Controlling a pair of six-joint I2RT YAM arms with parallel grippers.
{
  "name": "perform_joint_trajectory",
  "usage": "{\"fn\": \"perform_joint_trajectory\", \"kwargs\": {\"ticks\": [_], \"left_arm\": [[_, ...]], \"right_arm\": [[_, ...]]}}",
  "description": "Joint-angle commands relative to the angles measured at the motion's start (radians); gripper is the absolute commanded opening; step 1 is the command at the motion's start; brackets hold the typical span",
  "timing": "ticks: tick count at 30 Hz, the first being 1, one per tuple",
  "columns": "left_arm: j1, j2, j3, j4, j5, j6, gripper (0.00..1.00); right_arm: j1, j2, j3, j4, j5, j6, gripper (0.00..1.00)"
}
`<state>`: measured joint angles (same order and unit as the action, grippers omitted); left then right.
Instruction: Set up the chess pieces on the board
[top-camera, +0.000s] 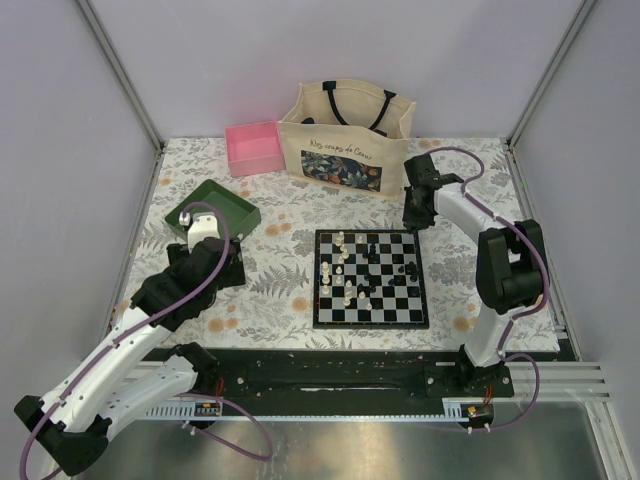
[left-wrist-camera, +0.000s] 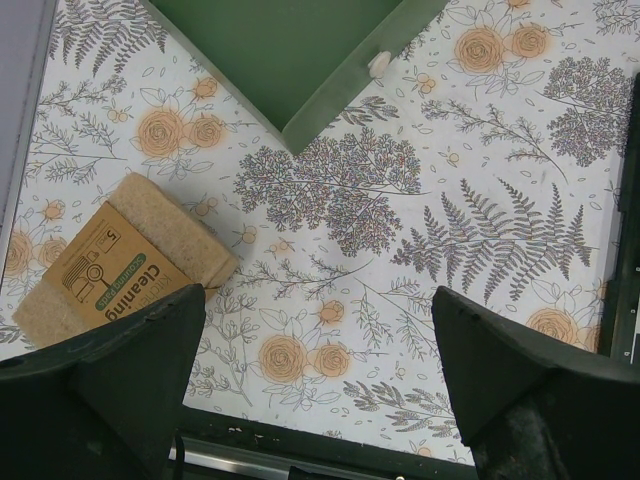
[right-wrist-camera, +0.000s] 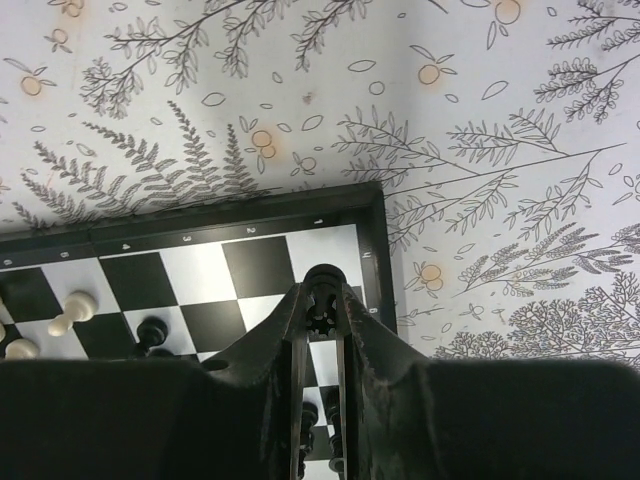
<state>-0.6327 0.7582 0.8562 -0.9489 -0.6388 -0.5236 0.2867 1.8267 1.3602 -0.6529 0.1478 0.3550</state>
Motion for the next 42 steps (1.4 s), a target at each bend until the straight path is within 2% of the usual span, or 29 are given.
{"fn": "perform_joint_trajectory", "kwargs": {"ticks": [1,14,17,23,28,34,42], "left_arm": [[0.005,-0.016,0.032,0.021,-0.021,0.007,0.99],[0.007,0.0,0.033,0.021,-0.018,0.008,0.99],[0.007,0.004,0.032,0.021,-0.018,0.008,0.99],[0.008,0.012,0.032,0.021,-0.013,0.01,0.99],[0.007,0.013,0.033,0.021,-0.013,0.008,0.99],[0.008,0.012,0.033,0.022,-0.013,0.005,0.99],[0.011,0.013,0.033,0.022,-0.006,0.008,0.99]], "right_arm": [[-0.011,0.013,-0.007,0.006,-0.011,-0.011,0.2],[-0.015,0.072,0.004,0.021,-0.04,-0.011,0.22],[-0.015,0.074,0.004,0.021,-0.042,-0.007,0.27],[-0.015,0.054,-0.001,0.016,-0.05,-0.008,0.43],[-0.015,0.017,0.051,-0.025,-0.056,-0.031,0.48],[0.012,-0.118,0.047,-0.033,0.015,-0.044,0.54],[0.11,-0.185,-0.033,-0.022,-0.119,-0.022,0.57]]}}
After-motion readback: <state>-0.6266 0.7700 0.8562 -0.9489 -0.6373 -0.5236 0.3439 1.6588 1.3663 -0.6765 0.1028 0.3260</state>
